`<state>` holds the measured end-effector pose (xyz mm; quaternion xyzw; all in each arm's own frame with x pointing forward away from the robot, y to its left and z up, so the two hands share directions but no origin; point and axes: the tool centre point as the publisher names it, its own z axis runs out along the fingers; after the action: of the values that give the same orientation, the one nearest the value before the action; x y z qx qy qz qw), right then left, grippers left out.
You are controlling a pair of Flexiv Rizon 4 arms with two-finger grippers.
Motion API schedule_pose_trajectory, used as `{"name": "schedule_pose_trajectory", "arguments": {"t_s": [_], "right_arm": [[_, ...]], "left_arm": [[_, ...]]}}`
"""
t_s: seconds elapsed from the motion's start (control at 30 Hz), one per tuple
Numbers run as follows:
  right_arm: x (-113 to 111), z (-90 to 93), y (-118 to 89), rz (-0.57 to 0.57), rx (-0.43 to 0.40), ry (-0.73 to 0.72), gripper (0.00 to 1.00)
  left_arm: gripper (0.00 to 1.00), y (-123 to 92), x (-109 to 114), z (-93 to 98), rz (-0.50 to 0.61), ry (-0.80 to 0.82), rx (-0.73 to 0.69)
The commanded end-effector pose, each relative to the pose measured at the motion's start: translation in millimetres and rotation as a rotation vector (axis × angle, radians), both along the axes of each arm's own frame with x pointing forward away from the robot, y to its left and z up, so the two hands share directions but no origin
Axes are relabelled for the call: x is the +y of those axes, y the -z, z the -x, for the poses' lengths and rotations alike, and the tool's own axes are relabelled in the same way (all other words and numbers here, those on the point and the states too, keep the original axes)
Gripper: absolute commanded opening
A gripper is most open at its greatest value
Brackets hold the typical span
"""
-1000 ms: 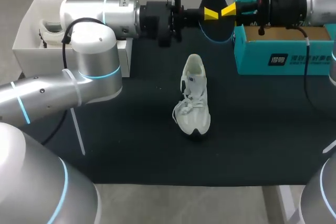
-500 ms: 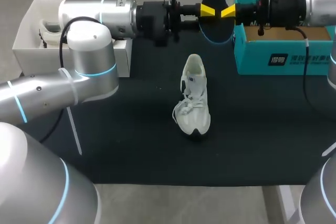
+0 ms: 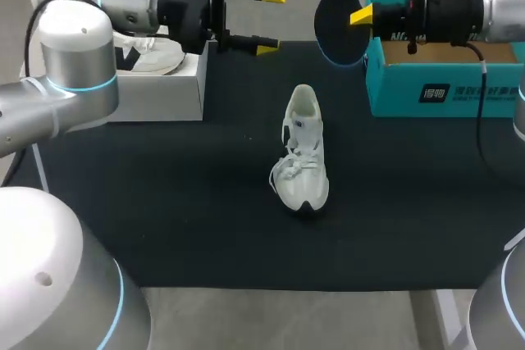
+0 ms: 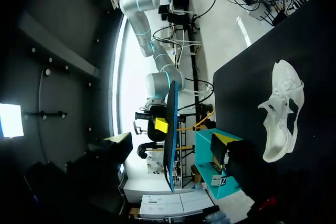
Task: Take the shoe out of the shoebox, open the shoe tongue, remove and reinsert the insole, then place the shoe into the shoebox
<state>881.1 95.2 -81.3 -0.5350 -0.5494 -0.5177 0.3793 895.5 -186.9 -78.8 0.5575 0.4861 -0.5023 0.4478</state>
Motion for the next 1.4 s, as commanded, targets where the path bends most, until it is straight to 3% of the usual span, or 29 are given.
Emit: {"name": "schedule_pose_trajectory", "arguments": {"t_s": [0.03, 0.3, 0.77, 0.97, 1.4], "right_arm": [[3, 0.4, 2, -0.001, -0.003, 0.007, 0.00], [13, -6.9, -9, 0.005, -0.077, 0.029, 0.00], [18, -23.9, -39, 0.014, -0.395, 0.108, 0.00], [28, -21.2, -45, 0.022, -0.422, 0.101, 0.00], [38, -18.9, -49, 0.041, -0.441, 0.063, 0.00]], "left_arm": [[1.00, -2, 47, 11.7, -0.078, -0.022, 0.013], [1.00, 4, 95, 29.9, -0.191, -0.040, 0.103], [1.00, 27, 176, 52.5, -0.433, -0.086, 0.089], [1.00, 39, 206, 44.9, -0.475, -0.185, -0.015], [1.00, 79, 241, 35.3, -0.508, -0.267, 0.037]]}}
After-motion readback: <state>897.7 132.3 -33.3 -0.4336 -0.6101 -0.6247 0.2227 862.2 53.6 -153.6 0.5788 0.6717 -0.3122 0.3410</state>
